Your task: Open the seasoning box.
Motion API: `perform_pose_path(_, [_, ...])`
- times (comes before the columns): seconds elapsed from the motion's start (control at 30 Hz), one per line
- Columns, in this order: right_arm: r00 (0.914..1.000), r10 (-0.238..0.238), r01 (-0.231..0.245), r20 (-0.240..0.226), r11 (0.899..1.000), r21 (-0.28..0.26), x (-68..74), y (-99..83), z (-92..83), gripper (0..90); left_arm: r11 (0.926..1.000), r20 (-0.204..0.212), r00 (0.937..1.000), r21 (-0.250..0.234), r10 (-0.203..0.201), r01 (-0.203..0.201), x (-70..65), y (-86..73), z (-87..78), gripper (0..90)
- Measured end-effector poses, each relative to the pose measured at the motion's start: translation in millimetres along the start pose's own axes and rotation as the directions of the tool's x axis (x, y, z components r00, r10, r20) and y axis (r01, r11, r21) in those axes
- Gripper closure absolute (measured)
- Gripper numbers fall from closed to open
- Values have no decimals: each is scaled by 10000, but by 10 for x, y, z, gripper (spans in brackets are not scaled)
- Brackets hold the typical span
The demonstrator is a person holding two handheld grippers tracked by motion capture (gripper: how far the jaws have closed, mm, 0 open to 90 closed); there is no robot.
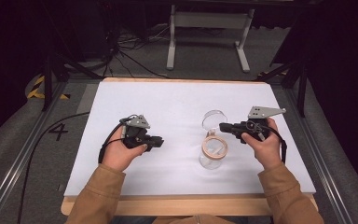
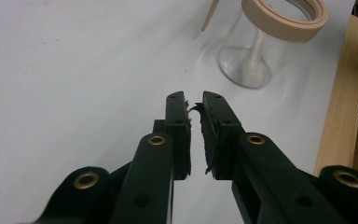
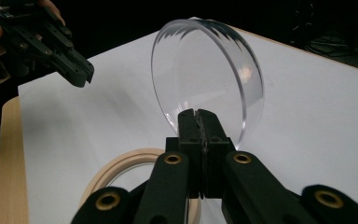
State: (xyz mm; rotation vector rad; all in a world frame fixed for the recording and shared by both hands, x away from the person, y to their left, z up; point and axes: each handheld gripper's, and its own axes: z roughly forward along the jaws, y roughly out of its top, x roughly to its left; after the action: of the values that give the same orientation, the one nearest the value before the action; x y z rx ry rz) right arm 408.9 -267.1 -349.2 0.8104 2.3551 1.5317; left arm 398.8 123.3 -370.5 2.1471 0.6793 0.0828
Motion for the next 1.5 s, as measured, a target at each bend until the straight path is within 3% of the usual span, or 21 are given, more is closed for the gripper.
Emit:
perform_pose_path(0.23, [9999,-107,107,26,9999,-37,38,20,-93,895,9999,82,9999,-134,95,-94,9,42,6,762])
perform_pose_path(0.6, [9983,-18,33,579,9997,-258,31,46,-454,762,9988,-338,9994,-474,-104,88,105,92,-45,657])
perform_pose_path(0.8, [9916,148,-145,1289,9999,-29,-21,-9,-659,709,9991,-750,9968,-359,-267,241,212,105,-73,632])
perform_pose_path(1.03, [9745,369,-448,2214,9985,308,-111,-114,-837,669,9988,-1119,9928,-271,-434,406,356,92,-46,604])
perform_pose_path(1.37, [9362,549,-963,3473,9900,1032,-345,-316,-972,609,9948,-1401,9850,-49,-1011,1014,518,19,7,580])
perform_pose_path(1.5, [9254,560,-1104,3747,9859,1253,-454,-403,-960,578,9932,-1493,9821,16,-1152,1167,574,-25,30,570])
